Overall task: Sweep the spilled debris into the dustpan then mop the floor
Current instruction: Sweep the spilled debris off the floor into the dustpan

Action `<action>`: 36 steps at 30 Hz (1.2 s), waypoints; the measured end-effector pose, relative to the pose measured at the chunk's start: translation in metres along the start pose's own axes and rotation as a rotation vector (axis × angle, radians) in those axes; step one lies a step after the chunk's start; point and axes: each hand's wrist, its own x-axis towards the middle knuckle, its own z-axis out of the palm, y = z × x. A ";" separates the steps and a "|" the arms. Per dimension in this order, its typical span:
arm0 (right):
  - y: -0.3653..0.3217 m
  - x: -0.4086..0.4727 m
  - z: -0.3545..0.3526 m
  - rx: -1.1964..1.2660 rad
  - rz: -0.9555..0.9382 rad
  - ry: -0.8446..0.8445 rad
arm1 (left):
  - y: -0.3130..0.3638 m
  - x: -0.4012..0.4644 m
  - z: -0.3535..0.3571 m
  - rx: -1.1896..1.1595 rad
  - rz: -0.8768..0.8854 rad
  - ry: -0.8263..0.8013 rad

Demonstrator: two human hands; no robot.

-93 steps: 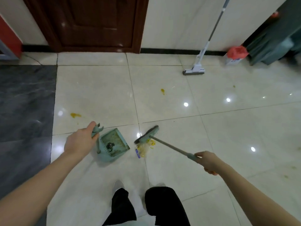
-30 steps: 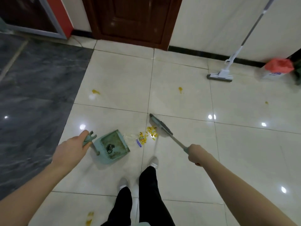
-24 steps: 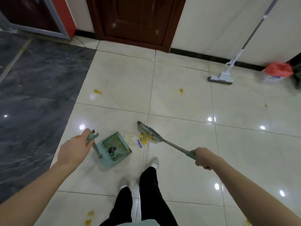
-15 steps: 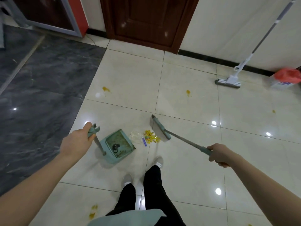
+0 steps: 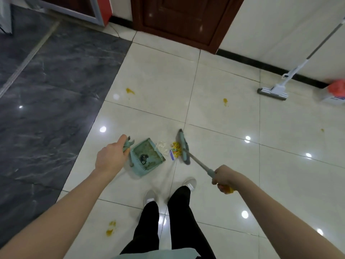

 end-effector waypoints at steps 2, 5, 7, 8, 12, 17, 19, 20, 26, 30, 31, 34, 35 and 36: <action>-0.015 -0.004 0.010 -0.021 -0.034 -0.025 | 0.001 0.008 0.000 0.015 -0.001 -0.002; -0.037 -0.011 0.020 -0.112 -0.105 -0.050 | -0.001 0.015 -0.001 0.043 0.015 -0.004; -0.045 -0.019 0.021 -0.186 -0.155 -0.068 | -0.001 0.016 -0.002 0.042 0.017 0.004; -0.047 -0.023 0.020 -0.216 -0.177 -0.078 | -0.001 0.016 -0.002 0.040 0.015 0.008; -0.045 -0.039 0.000 -0.315 -0.240 -0.078 | 0.001 0.011 -0.002 0.045 0.022 0.033; -0.032 -0.044 -0.037 -0.254 -0.226 -0.034 | -0.007 0.003 -0.004 0.024 0.004 0.028; -0.026 -0.046 -0.042 -0.276 -0.240 0.008 | -0.009 -0.002 -0.005 0.013 -0.022 0.037; -0.024 -0.046 -0.043 -0.280 -0.243 0.029 | -0.009 -0.006 -0.004 0.014 -0.029 0.040; -0.013 -0.035 -0.035 -0.292 -0.206 0.111 | -0.016 -0.036 0.000 0.027 -0.058 0.029; -0.008 -0.024 -0.009 -0.217 -0.142 0.060 | -0.015 -0.059 0.007 0.001 -0.114 0.014; -0.008 -0.023 0.000 -0.182 -0.129 0.034 | -0.013 -0.063 0.009 0.002 -0.122 0.013; -0.014 -0.026 0.024 -0.117 -0.124 -0.043 | -0.006 -0.068 0.014 -0.006 -0.127 0.015; -0.018 -0.027 0.031 -0.092 -0.127 -0.068 | -0.005 -0.068 0.014 -0.009 -0.128 0.012; -0.022 -0.030 0.036 -0.070 -0.131 -0.090 | -0.004 -0.068 0.015 -0.011 -0.128 0.009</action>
